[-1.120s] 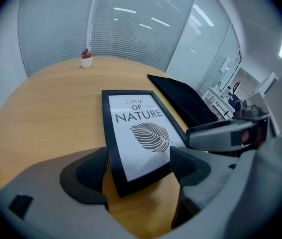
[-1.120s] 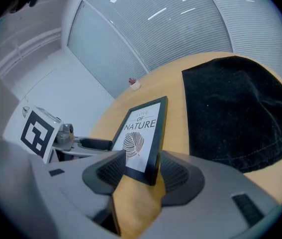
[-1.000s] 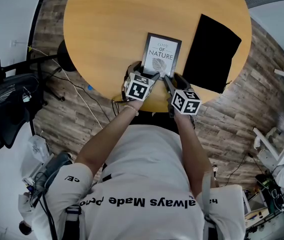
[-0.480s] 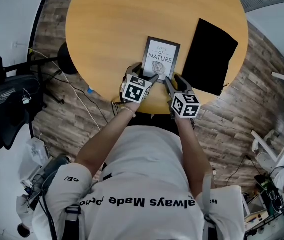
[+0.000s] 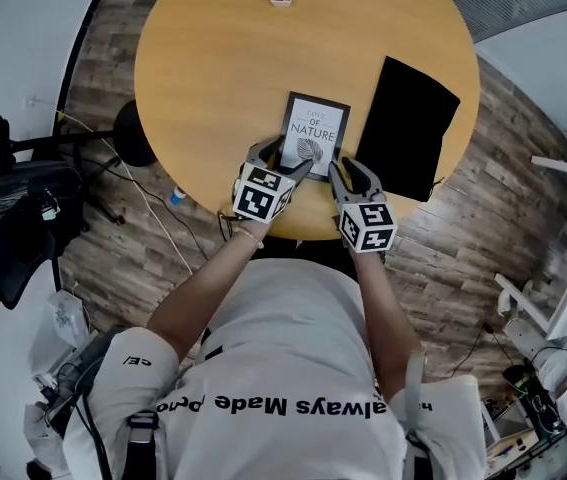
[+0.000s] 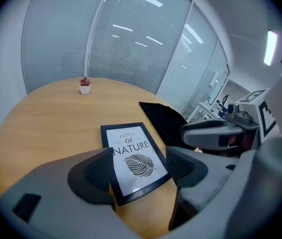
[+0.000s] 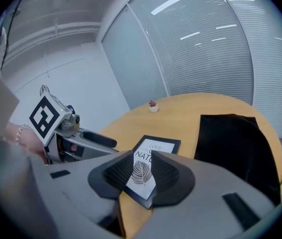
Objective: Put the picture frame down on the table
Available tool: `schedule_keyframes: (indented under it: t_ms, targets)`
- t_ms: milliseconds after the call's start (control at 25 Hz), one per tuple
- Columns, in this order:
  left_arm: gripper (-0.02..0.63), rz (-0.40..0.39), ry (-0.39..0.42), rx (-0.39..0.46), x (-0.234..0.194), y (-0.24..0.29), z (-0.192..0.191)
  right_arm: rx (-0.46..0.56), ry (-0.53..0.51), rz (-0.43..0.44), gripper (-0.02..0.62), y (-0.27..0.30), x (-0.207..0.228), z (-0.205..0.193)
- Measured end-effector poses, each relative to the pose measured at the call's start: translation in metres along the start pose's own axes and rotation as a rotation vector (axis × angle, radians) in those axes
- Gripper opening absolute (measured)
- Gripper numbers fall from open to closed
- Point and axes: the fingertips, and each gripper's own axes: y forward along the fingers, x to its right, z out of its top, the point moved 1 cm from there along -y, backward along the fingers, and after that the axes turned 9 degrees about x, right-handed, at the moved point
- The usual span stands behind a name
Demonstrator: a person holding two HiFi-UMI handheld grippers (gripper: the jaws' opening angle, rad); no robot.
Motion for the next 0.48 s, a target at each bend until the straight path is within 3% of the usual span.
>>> schedule_keyframes:
  t_ms: [40,160,480]
  targets:
    - [0.346,0.0,0.003,0.015,0.001,-0.003,0.006,0.01,-0.01,0.004,0.122,-0.002,-0.001,0.006]
    - [0.22,-0.002,0.014,0.066,0.007,-0.014,0.021,0.042,-0.04,0.01,0.109,-0.01,-0.003,0.021]
    - [0.151,-0.038,0.038,0.188,0.031,-0.046,0.065,0.126,-0.09,0.031,0.081,-0.036,-0.012,0.066]
